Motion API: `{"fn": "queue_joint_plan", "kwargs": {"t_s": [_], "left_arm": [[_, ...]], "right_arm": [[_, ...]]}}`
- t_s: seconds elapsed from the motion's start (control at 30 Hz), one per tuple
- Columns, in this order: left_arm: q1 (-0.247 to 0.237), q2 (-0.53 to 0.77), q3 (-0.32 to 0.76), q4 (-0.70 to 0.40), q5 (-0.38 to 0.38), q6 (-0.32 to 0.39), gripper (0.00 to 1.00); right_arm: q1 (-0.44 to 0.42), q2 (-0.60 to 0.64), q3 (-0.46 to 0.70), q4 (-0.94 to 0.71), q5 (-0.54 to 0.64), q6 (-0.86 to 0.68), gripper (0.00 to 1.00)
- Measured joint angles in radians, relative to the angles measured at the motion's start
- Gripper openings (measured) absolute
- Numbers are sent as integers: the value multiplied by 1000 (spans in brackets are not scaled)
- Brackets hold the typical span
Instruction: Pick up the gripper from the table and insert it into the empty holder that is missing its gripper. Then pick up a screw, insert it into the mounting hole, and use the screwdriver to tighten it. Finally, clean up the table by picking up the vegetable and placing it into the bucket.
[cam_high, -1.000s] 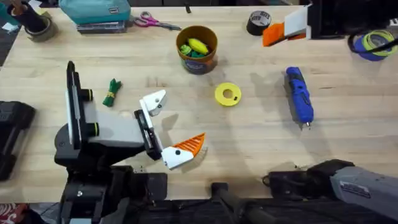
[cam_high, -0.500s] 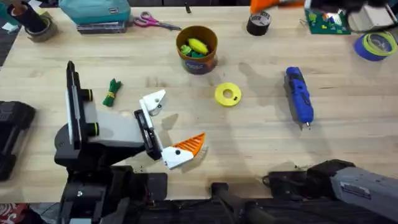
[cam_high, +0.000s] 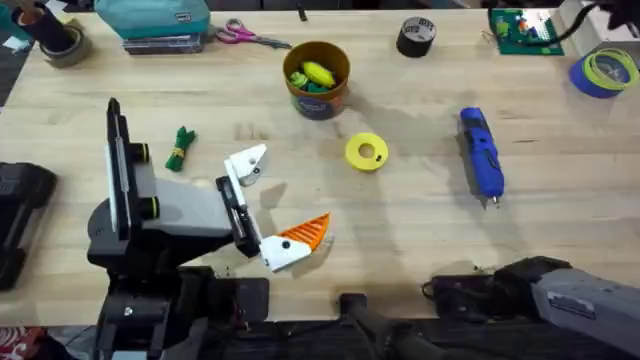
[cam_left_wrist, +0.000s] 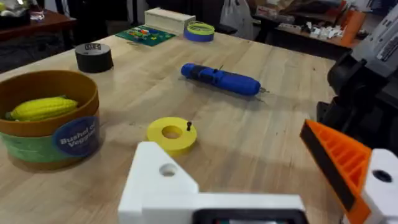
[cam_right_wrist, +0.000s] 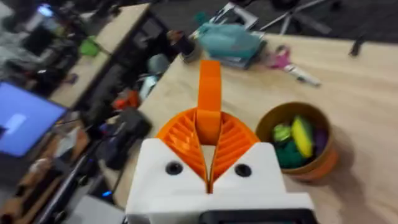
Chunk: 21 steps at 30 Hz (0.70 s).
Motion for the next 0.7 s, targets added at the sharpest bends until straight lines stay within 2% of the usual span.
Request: {"fn": "queue_joint_plan", "kwargs": {"t_s": [0.37, 0.7], "left_arm": [[0, 0, 0, 0, 0, 0, 986], [0, 0, 0, 0, 0, 0, 986]], "right_arm": [[-12, 15, -19, 7, -294, 108, 9], [-56, 147, -44, 17, -577, 117, 9]]}}
